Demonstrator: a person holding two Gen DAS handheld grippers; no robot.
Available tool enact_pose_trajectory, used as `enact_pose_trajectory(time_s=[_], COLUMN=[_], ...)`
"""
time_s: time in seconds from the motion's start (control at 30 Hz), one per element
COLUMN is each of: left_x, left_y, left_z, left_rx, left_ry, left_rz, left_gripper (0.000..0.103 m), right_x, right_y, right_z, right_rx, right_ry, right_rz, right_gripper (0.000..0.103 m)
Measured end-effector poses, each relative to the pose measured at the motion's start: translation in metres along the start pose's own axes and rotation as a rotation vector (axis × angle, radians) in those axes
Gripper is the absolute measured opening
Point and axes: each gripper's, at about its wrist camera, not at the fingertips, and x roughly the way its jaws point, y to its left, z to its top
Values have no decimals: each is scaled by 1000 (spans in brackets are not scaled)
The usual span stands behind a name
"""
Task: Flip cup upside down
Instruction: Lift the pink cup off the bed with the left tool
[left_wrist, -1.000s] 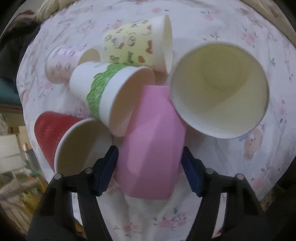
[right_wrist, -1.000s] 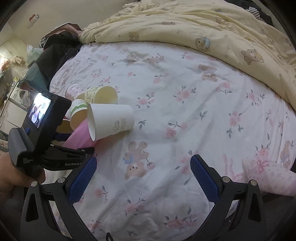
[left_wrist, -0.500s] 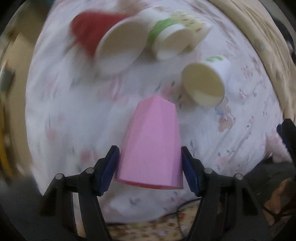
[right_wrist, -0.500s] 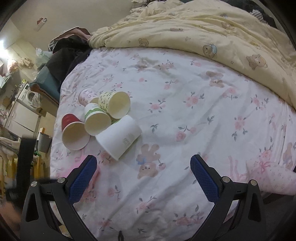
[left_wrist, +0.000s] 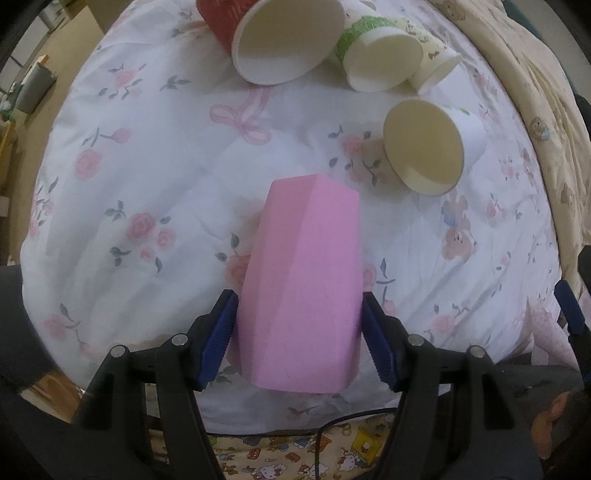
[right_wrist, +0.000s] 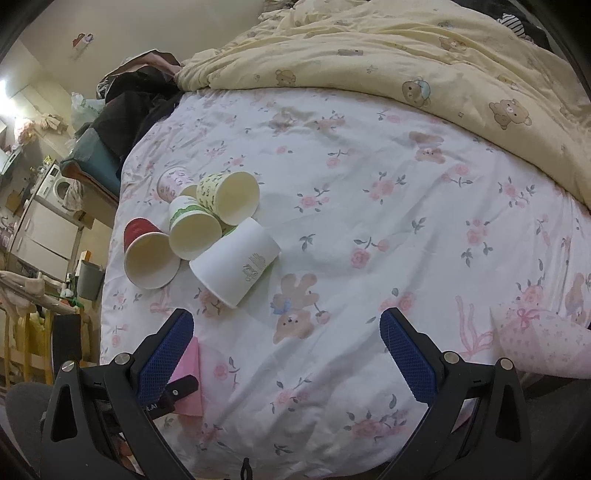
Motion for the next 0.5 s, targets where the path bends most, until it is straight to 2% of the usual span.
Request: enact_pose_trajectory(time_s=[0.1, 0.17, 0.23, 0.43, 0.5], left_x=[2, 6, 7, 3, 1], left_y=[-4, -10, -14, -23, -29], left_z=[-2, -2, -4, -9, -9], left_rx=[36, 68, 85, 144, 162], left_ry=[22, 34, 30, 23, 25], left_rz=[2, 4, 30, 62, 48], left_gripper=[67, 81, 88, 89, 89], right_x=[0, 0, 0, 0, 0], right_y=[1, 4, 4, 4, 4], right_z=[1, 1, 1, 0, 0], right_rx=[-2, -10, -16, -20, -22], right_ry=[-6, -11, -11, -12, -13], right_rz=[-3, -7, -9, -10, -10], right_gripper=[103, 103, 103, 103, 103])
